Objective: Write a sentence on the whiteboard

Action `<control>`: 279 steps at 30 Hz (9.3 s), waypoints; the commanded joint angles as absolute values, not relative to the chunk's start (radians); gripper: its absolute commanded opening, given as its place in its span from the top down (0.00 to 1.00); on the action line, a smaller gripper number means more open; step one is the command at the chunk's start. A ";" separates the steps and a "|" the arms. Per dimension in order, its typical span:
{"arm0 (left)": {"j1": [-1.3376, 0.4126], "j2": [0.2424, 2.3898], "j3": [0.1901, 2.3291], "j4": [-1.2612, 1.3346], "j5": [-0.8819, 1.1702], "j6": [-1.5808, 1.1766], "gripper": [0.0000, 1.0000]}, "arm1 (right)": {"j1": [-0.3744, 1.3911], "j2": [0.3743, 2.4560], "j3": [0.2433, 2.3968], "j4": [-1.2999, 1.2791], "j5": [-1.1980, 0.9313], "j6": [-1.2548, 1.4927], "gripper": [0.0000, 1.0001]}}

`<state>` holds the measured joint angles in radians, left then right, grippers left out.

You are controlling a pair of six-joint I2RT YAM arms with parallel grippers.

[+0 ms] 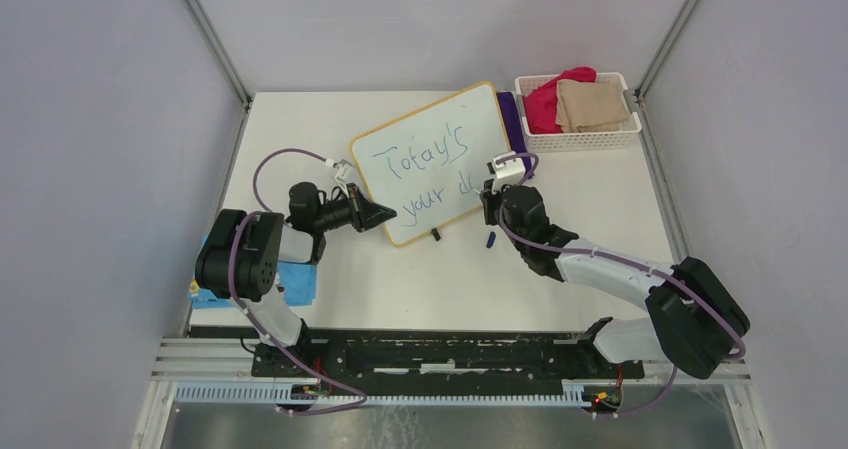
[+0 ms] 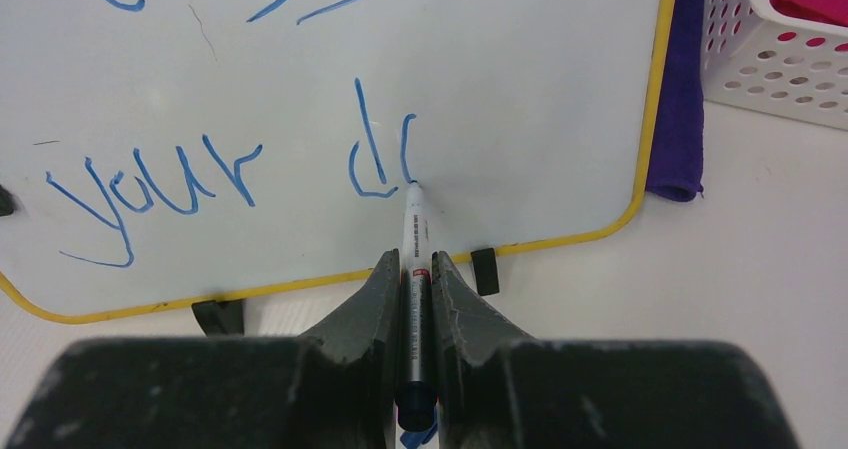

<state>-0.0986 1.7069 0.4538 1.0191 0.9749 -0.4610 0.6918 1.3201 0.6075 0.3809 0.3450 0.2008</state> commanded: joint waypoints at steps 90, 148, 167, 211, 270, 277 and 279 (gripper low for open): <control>-0.106 1.719 0.469 0.881 0.907 -0.393 0.98 | 0.643 1.341 0.659 0.408 0.387 0.196 1.00; -0.109 1.720 0.475 0.863 0.908 -0.385 0.98 | 0.584 1.381 0.748 0.397 0.339 0.205 1.00; -0.109 1.719 0.477 0.861 0.906 -0.385 0.98 | 0.584 1.364 0.669 0.414 0.315 0.231 1.00; -0.123 1.713 0.484 0.822 0.898 -0.364 0.98 | 0.666 1.357 0.599 0.430 0.260 0.268 1.00; -0.125 1.727 0.512 0.768 0.896 -0.345 0.98 | 0.481 1.173 0.463 0.641 0.224 0.558 1.00; -0.124 1.726 0.512 0.762 0.893 -0.346 0.98 | 0.479 1.201 0.492 0.563 0.267 0.548 1.00; -0.124 1.726 0.512 0.762 0.893 -0.345 0.98 | 0.478 1.203 0.492 0.565 0.273 0.546 1.00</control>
<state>-0.1200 1.6989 0.5137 0.8948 0.9531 -0.4011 0.4828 1.1957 0.4469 0.5629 0.2409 0.5632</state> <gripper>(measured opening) 0.163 0.177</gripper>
